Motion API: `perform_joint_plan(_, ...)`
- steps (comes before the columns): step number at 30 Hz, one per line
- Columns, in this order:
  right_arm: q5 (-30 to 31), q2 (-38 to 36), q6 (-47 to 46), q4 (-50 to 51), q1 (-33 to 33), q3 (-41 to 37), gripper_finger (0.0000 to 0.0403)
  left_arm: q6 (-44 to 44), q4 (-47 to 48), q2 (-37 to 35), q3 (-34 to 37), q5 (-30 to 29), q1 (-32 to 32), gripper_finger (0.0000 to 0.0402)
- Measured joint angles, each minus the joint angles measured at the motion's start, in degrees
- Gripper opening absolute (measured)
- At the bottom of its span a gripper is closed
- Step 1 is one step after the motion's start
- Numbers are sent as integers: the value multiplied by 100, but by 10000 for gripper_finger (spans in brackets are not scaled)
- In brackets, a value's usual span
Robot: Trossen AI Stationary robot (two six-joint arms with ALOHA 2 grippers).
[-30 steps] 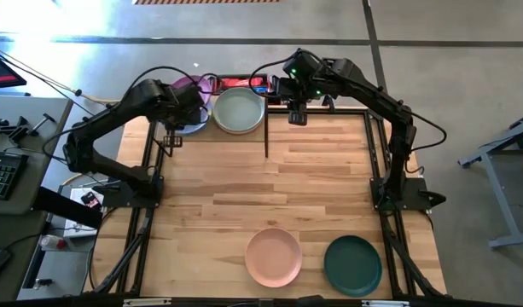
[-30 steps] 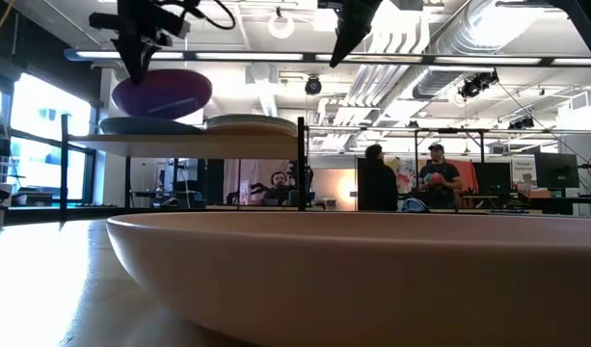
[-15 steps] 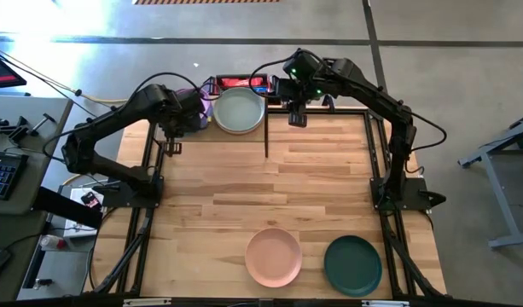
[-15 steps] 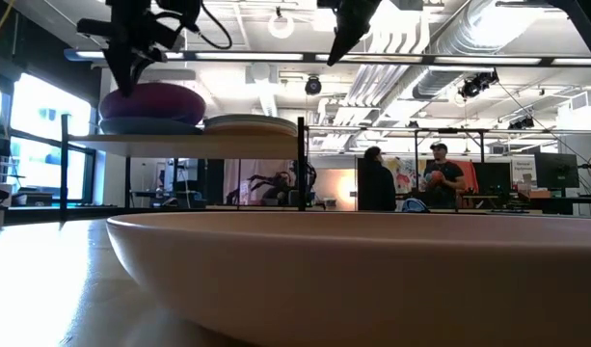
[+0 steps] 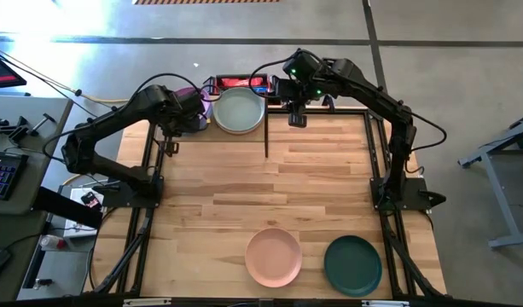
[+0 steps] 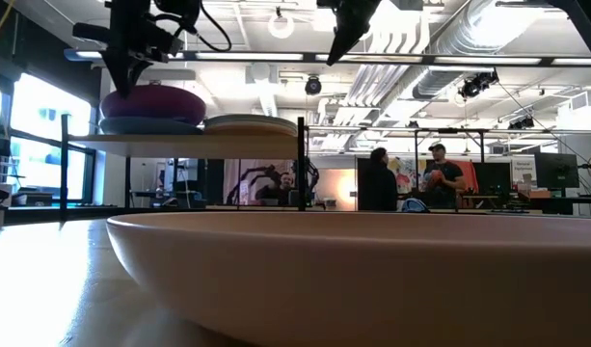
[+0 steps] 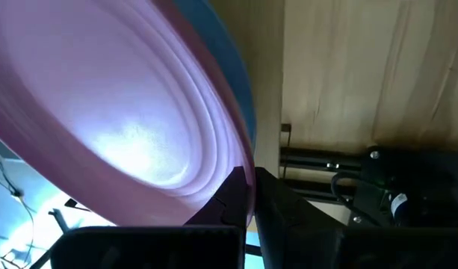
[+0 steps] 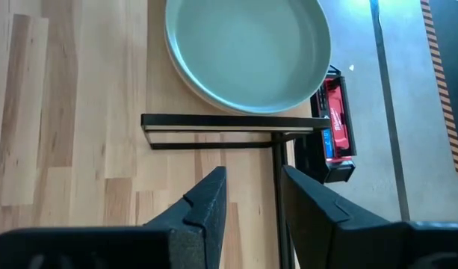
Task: Place and stack plates onto a shelf
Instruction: Stack the violet plate on top of the blue plate on the shelf, then stack the dark green plate on top of the violet plate on the shelf
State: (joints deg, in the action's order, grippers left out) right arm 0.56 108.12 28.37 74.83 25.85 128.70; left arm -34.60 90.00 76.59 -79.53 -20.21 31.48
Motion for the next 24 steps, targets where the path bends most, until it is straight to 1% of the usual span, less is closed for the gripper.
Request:
perform_joint_plan(4, 0, 0, -1, 0, 0, 0, 108, -6, 0, 1, 0, -72, 0, 3)
perform_joint_plan(11, 0, 0, -1, -2, 0, 0, 108, 15, 2, 1, 0, -241, 0, 21)
perform_joint_plan(21, 0, 0, -1, -2, 0, 0, 108, 154, 0, 1, -2, -256, 0, 67)
perform_joint_plan(24, 0, 0, -1, -2, 0, 0, 108, 334, 0, 1, -2, -226, 0, 80)
